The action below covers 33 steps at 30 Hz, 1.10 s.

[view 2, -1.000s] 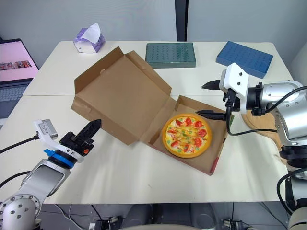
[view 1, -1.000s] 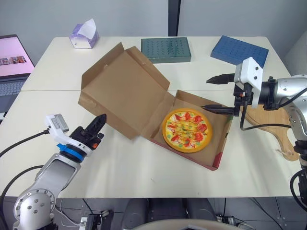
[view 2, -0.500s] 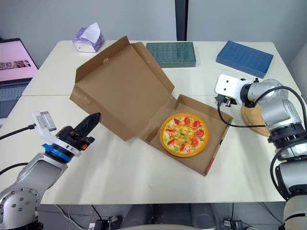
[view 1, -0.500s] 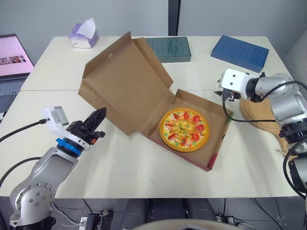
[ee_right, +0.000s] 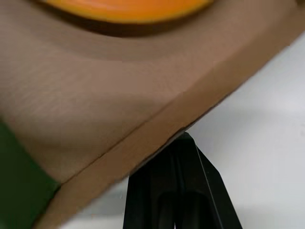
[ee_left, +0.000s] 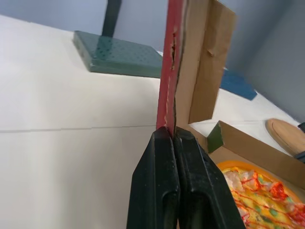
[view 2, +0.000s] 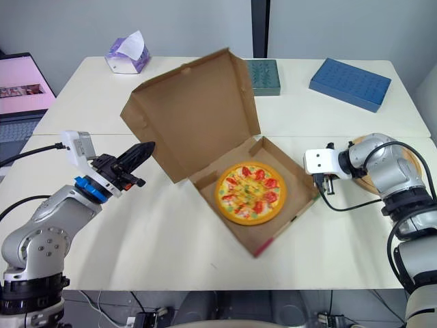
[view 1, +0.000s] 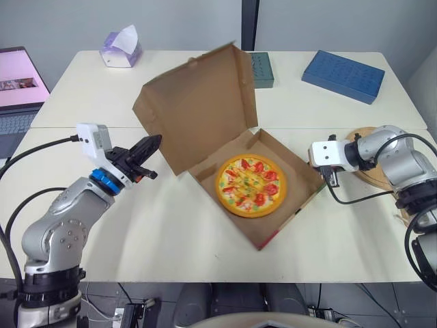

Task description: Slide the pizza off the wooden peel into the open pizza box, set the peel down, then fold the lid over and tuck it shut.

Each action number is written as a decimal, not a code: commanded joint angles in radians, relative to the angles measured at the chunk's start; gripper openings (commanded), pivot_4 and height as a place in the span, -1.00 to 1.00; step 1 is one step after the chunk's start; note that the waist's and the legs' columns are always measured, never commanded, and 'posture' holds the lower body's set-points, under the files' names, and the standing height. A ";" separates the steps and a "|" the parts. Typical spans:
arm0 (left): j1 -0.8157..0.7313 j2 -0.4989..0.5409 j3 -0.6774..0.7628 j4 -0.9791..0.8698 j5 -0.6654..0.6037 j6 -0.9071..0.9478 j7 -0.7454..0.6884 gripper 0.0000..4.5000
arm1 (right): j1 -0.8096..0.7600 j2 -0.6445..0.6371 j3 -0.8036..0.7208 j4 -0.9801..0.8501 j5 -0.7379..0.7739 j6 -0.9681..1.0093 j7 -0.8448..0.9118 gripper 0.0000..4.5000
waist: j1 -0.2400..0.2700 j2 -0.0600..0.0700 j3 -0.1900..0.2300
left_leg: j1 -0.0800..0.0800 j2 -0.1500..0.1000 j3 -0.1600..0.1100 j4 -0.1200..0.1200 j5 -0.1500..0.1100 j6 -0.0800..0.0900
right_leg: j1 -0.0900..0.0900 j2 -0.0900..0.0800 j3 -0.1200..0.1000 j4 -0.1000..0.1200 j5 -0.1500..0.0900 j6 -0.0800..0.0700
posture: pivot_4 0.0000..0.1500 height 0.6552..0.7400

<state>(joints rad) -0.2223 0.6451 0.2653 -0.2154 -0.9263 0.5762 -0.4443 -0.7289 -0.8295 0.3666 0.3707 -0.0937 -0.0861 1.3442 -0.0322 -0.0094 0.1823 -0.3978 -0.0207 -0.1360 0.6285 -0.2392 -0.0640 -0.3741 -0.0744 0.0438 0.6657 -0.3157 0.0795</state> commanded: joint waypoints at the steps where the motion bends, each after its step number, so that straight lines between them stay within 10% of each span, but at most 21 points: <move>1: -0.068 0.020 -0.012 0.050 0.061 -0.029 -0.090 -1.00 | 0.043 -0.030 -0.061 -0.183 0.079 0.117 0.049 -0.99 | -0.001 0.000 0.000 | 0.000 0.000 0.000 0.000 0.000 0.000 | 0.000 0.000 0.000 0.000 0.000 0.000 | 1.00 1.00; 12: -0.224 0.018 -0.017 0.246 0.211 -0.105 -0.261 -1.00 | 0.249 -0.049 -0.120 -0.642 0.205 0.502 -0.013 -0.99 | -0.002 -0.001 0.000 | 0.000 0.000 -0.001 0.000 0.000 0.000 | 0.000 0.000 0.000 0.001 0.000 0.000 | 1.00 1.00; 20: -0.248 0.005 -0.018 0.280 0.269 -0.153 -0.343 -1.00 | 0.247 -0.021 -0.207 -0.657 0.221 0.517 -0.140 -0.99 | 0.000 -0.002 0.001 | 0.000 0.000 -0.001 0.001 0.000 0.000 | 0.000 0.000 -0.001 0.001 0.000 0.000 | 1.00 1.00; 33: -0.268 0.009 -0.022 0.292 0.294 -0.177 -0.434 -1.00 | 0.049 0.236 -0.396 -0.562 0.339 0.747 -0.525 0.67 | -0.001 -0.003 0.002 | -0.001 -0.001 -0.001 0.001 0.000 0.000 | -0.006 -0.001 0.000 0.013 0.000 0.000 | 1.00 1.00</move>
<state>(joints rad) -0.4671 0.6500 0.2343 0.0904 -0.6372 0.4213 -0.8615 -0.6424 -0.6052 0.0174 -0.1720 0.2245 0.6317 0.8736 -0.0336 -0.0121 0.1839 -0.3986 -0.0216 -0.1369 0.6297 -0.2392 -0.0638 -0.3813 -0.0754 0.0436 0.6800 -0.3156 0.0796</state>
